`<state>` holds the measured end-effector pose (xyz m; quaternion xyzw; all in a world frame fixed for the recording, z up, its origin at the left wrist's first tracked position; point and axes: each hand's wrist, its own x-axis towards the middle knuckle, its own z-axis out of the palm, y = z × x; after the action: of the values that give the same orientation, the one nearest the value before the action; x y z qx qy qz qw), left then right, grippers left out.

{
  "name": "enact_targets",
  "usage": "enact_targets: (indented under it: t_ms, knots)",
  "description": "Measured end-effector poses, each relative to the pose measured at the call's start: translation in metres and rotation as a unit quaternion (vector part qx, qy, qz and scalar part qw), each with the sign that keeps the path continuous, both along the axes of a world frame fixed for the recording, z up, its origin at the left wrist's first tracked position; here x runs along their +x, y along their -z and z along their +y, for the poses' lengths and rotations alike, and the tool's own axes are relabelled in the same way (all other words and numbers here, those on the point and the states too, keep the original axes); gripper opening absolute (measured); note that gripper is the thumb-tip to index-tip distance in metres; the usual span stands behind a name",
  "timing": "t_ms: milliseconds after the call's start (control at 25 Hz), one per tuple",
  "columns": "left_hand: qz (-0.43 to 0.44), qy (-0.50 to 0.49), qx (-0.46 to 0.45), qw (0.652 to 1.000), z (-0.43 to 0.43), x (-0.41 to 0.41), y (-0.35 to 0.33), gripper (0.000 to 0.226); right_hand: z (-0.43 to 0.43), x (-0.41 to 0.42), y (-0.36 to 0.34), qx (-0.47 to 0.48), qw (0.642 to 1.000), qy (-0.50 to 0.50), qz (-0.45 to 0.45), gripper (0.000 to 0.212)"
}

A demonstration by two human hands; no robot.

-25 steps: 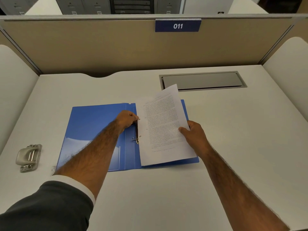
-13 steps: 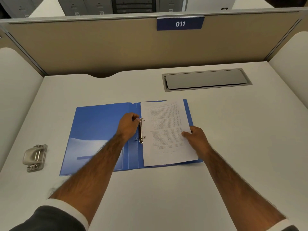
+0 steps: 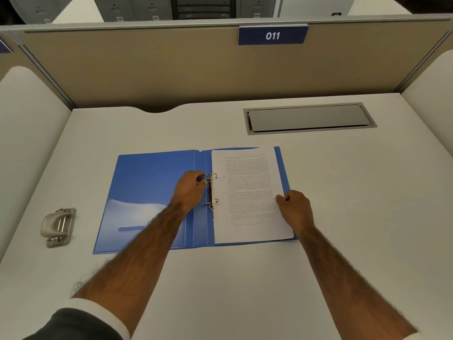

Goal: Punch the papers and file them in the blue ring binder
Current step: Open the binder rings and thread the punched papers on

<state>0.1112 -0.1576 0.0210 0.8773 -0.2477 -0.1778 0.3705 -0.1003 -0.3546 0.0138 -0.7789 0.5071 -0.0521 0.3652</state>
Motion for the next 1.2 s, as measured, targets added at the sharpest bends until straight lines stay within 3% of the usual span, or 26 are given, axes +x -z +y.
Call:
enact_targets:
  t_ms: [80, 240, 440, 520, 760, 1200]
  knots:
    - [0.0, 0.007, -0.001, 1.0, -0.001, 0.0, -0.002, 0.008, 0.001, -0.002, 0.003, -0.008, 1.0, 0.004, 0.002, 0.035]
    - [0.007, 0.005, 0.005, 1.0, -0.003, 0.002, -0.003, 0.033, 0.001, -0.007, 0.003, -0.025, 0.999, 0.017, 0.026, 0.033]
    - [0.022, -0.032, 0.028, 0.999, -0.012, 0.012, -0.005, 0.05, 0.029, -0.011, -0.007, -0.182, 0.981, 0.047, 0.051, 0.041]
    - [0.037, -0.059, 0.059, 0.996, -0.019, 0.017, -0.008, 0.058, 0.061, 0.002, -0.011, -0.206, 0.977, 0.008, 0.051, 0.05]
    - [0.046, -0.038, 0.173, 0.983, -0.032, 0.027, -0.008, 0.07, 0.14, 0.063, -0.004, -0.189, 0.953, -0.195, 0.135, 0.071]
    - [0.057, -0.007, 0.183, 0.981, -0.036, 0.034, -0.003, 0.063, 0.144, 0.106, -0.003, -0.163, 0.951, -0.209, 0.162, 0.06]
